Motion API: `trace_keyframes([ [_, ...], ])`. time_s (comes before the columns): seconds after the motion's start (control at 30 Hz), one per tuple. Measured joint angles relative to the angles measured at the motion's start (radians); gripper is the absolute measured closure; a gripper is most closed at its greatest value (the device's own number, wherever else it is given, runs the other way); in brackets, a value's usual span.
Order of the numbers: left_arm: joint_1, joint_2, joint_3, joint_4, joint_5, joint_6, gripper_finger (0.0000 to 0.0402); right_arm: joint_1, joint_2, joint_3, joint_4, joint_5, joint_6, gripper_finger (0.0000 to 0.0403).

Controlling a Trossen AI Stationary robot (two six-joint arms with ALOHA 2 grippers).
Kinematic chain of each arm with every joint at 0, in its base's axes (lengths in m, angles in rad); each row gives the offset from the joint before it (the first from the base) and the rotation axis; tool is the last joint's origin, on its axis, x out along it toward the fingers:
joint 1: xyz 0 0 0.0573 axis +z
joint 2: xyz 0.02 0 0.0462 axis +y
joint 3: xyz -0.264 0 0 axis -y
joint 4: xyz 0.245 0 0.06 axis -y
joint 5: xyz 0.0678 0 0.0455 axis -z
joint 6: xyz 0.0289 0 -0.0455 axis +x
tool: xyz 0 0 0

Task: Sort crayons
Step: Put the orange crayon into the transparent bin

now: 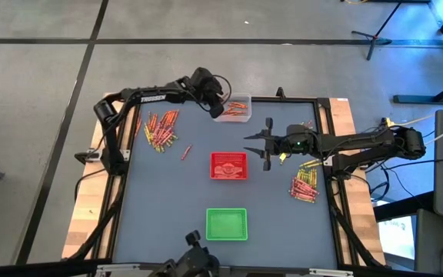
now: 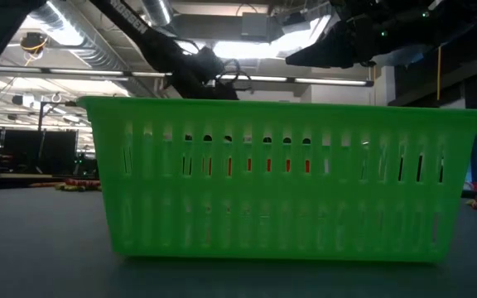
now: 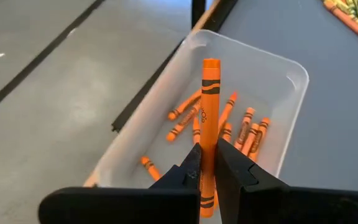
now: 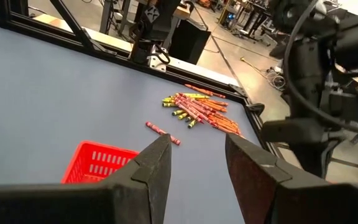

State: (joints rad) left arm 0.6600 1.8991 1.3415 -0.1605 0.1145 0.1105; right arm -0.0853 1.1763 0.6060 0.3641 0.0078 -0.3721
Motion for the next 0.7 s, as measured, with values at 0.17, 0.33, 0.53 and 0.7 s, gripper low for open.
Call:
trace_keyframes([
  [0.17, -0.009, 0.047, 0.000, 0.050, -0.001, -0.001, 0.0393, 0.000, 0.000, 0.000, 0.000, 0.000, 0.000, 0.0252],
  [0.33, -0.009, 0.067, 0.000, 0.034, -0.013, -0.004, 0.0379, 0.000, 0.000, 0.000, 0.001, 0.000, 0.000, 0.0252],
  [0.53, -0.009, 0.067, 0.000, 0.015, -0.046, -0.023, 0.0334, 0.000, 0.000, 0.000, 0.002, 0.000, 0.000, 0.0252],
  [0.7, -0.009, 0.056, 0.000, 0.011, -0.046, -0.024, 0.0299, 0.000, 0.000, 0.000, 0.002, 0.000, 0.000, 0.0252],
])
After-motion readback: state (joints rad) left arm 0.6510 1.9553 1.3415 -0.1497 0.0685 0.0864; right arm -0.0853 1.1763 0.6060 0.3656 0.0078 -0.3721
